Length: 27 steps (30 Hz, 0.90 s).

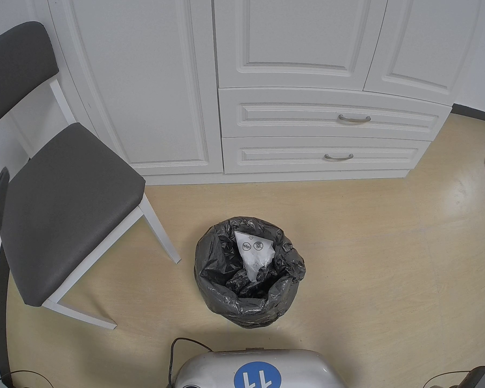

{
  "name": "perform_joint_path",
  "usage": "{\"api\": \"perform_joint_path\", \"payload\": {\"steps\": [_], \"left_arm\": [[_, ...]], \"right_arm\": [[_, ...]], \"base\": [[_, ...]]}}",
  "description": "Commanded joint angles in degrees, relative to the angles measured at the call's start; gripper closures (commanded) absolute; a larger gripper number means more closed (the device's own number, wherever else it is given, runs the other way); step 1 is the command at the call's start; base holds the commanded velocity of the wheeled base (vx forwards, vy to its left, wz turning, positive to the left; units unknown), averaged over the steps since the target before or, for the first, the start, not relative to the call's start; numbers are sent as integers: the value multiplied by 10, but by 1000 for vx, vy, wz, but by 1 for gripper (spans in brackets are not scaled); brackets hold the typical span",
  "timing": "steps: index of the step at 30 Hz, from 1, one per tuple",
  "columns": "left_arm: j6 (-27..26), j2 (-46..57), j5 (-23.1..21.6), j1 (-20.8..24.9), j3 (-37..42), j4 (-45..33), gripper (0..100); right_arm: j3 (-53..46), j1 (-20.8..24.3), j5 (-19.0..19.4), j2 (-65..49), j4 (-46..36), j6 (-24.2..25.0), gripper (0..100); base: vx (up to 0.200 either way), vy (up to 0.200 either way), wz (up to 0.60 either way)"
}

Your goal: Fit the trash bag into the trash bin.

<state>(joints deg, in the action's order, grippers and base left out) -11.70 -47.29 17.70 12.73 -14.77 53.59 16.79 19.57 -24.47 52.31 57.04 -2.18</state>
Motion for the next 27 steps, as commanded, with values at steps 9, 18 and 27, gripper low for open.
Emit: {"api": "perform_joint_path", "payload": {"steps": [9, 18, 27], "left_arm": [[58, 280, 15, -92, -27, -204, 0], [81, 382, 14, -133, -20, -308, 0], [128, 451, 12, -140, 68, -363, 0]], "right_arm": [[-22, -185, -4, -491, -391, 8, 0], [-29, -195, -1, -523, -424, 46, 0], [-83, -195, 47, -523, -420, 51, 0]], "base": [[0, 0, 0], [0, 0, 0], [0, 0, 0]]}}
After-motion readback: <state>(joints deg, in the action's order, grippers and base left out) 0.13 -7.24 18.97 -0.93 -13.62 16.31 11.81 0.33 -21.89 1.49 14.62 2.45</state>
